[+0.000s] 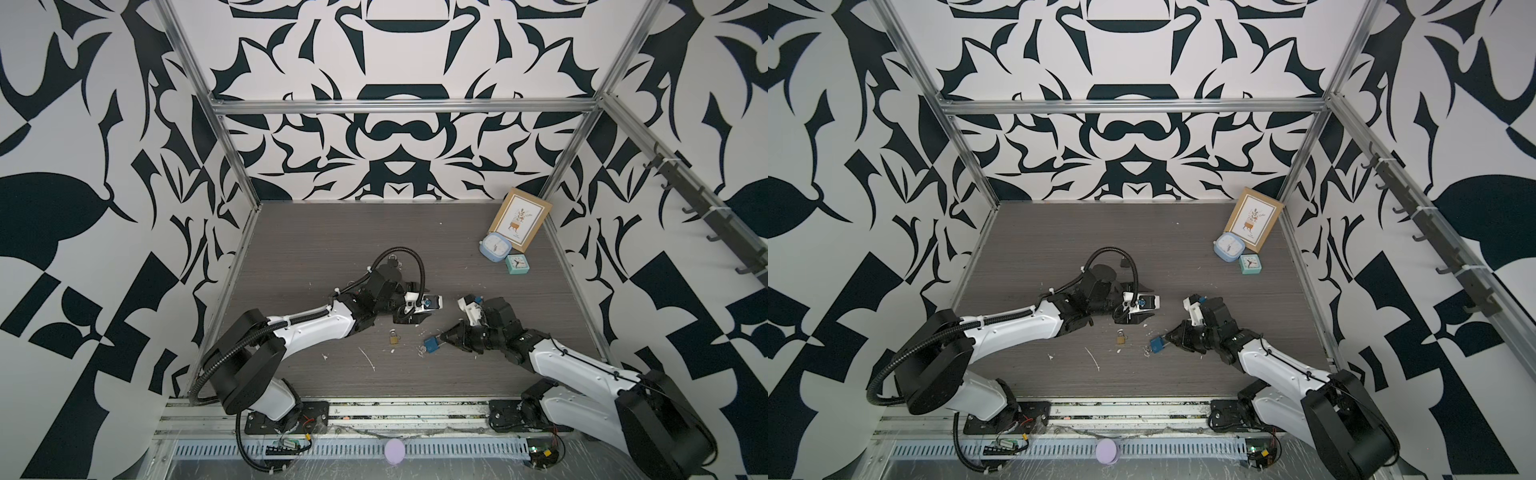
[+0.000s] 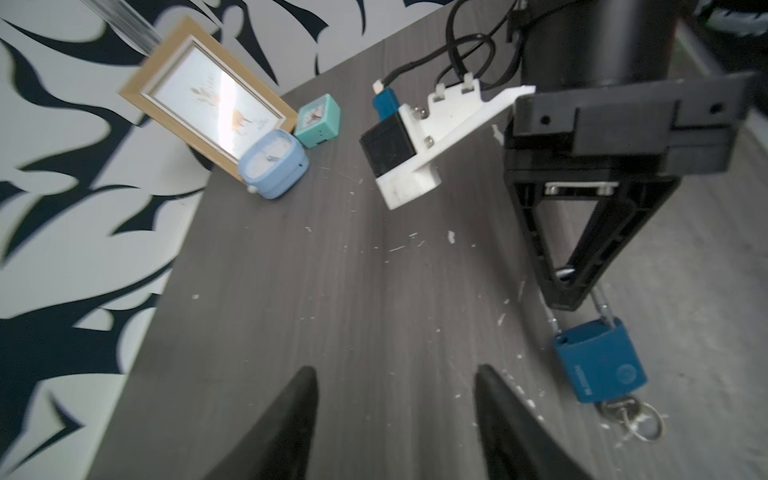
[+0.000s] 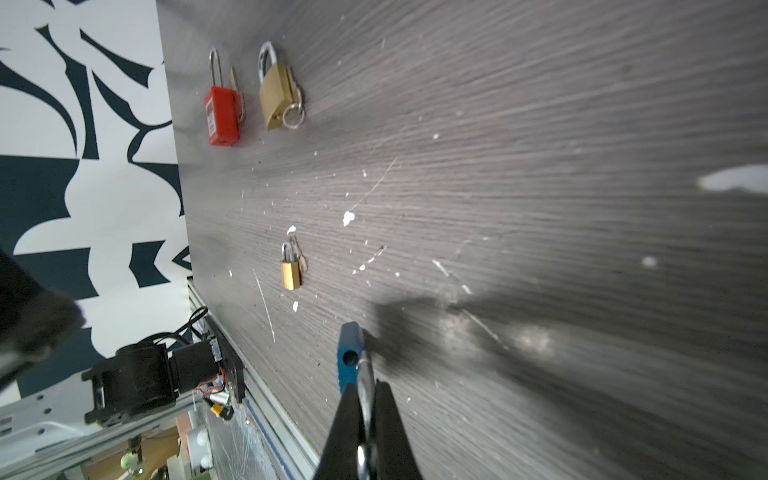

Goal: Lock with the key

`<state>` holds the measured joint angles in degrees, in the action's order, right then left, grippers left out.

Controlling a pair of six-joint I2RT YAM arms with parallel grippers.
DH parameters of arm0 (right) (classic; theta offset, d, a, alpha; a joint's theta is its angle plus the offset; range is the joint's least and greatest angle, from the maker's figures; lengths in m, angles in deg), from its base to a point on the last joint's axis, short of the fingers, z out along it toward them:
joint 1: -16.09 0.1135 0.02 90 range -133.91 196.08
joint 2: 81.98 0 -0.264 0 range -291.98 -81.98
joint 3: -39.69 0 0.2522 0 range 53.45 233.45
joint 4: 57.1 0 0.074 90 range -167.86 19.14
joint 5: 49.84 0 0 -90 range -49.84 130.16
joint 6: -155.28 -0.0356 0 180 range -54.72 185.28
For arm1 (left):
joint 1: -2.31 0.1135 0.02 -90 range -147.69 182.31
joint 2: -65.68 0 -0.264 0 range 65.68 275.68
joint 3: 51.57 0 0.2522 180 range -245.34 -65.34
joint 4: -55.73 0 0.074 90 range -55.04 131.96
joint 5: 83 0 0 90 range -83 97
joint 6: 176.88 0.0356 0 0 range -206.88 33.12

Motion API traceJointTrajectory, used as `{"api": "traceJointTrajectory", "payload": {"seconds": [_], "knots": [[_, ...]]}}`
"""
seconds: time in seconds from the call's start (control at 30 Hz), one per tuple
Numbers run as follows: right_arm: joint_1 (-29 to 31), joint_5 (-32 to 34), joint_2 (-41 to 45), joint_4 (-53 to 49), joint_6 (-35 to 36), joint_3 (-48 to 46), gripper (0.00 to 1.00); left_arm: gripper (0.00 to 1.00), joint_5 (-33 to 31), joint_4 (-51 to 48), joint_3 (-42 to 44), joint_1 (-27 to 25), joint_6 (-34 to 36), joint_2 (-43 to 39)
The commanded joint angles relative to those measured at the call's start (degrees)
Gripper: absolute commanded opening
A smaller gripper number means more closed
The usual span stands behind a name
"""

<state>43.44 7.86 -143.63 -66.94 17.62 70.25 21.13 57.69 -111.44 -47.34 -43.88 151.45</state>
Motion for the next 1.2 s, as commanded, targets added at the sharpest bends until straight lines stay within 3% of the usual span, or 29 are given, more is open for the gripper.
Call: {"api": "traceJointTrajectory", "payload": {"seconds": [0.0, 0.1, 0.3, 0.43, 0.57, 0.7, 0.77, 0.83, 0.97, 1.17], "knots": [[-1.30, 2.37, -0.91, -0.61, 0.59, 2.27, 0.08, 0.84, -8.25, 11.17, 2.14, -0.10, -3.71, -2.70], [-2.03, 3.32, -2.48, -0.19, 0.82, 2.77, 0.14, 1.00, -12.89, 11.20, 2.35, -0.10, -8.08, -4.52], [-3.08, 5.35, -5.49, -0.88, 2.44, 6.07, 0.33, 0.99, -19.92, 4.77, 0.94, 0.28, -21.60, -7.60], [-3.77, 5.98, -6.32, -4.12, 4.53, 8.88, 0.47, 0.99, -12.84, -12.76, -5.05, 1.22, -25.36, -8.15], [-4.50, 11.47, -3.54, -12.67, 7.46, 11.85, 0.57, 0.99, -7.38, -23.54, -7.41, 0.81, -26.12, -9.20], [-4.87, 21.48, 0.90, -21.97, 8.19, 14.33, 0.74, 0.99, -14.83, -35.08, -12.38, -3.59, -32.18, -6.80], [-4.95, 26.57, 3.46, -25.87, 7.25, 14.97, 0.88, 0.99, -21.09, -42.37, -16.22, -7.53, -36.29, -3.23], [-4.94, 30.72, 6.01, -28.56, 6.38, 14.98, 0.96, 0.99, -24.09, -49.02, -20.41, -10.33, -41.99, 1.10], [-5.07, 35.69, 11.78, -30.34, 5.07, 13.44, 0.99, 0.97, -26.38, -56.02, -27.11, -14.98, -51.21, 9.03], [-5.09, 37.74, 17.70, -30.55, 4.72, 11.35, 0.99, 0.94, -23.83, -56.19, -32.10, -17.64, -55.83, 16.72]]}}
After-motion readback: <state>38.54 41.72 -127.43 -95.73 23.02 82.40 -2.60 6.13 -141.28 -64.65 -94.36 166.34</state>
